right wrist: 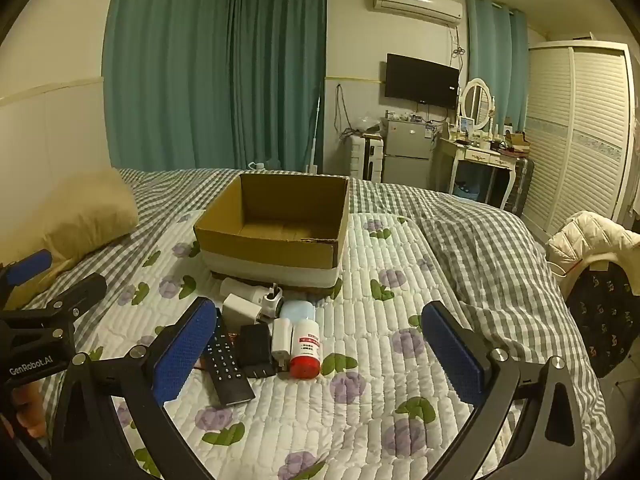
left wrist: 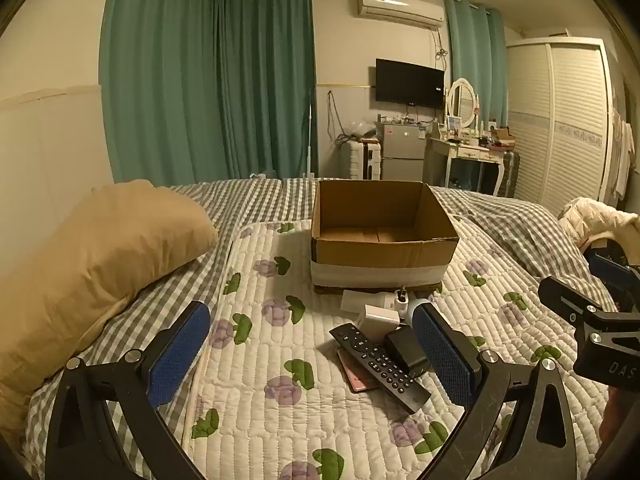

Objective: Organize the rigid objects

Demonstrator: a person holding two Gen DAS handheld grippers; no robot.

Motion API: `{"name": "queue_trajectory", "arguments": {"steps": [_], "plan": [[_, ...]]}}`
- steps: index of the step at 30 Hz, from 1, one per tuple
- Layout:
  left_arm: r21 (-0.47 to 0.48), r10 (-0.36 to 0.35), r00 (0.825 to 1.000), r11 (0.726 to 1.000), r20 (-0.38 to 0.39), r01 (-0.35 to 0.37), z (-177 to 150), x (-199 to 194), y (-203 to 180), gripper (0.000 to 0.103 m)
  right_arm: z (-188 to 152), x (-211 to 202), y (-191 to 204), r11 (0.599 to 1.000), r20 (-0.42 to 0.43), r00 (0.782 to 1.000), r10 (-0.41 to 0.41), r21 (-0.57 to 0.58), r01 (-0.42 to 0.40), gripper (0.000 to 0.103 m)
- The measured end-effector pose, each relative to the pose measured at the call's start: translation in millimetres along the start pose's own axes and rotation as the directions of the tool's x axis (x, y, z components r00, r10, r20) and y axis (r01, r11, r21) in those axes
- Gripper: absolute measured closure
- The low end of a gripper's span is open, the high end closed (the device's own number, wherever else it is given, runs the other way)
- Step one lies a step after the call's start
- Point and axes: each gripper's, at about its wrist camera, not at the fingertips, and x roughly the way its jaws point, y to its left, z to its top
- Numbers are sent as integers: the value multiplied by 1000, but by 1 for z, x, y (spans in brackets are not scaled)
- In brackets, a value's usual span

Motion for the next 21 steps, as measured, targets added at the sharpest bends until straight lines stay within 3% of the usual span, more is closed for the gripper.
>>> {"name": "queue_trajectory", "arguments": {"steps": [21], "plan": [[5,2,1000,1000,-11,-2,-3,0,-7,0,-5,3,2,1000,-13,1000,5,-4,-5,0]]}}
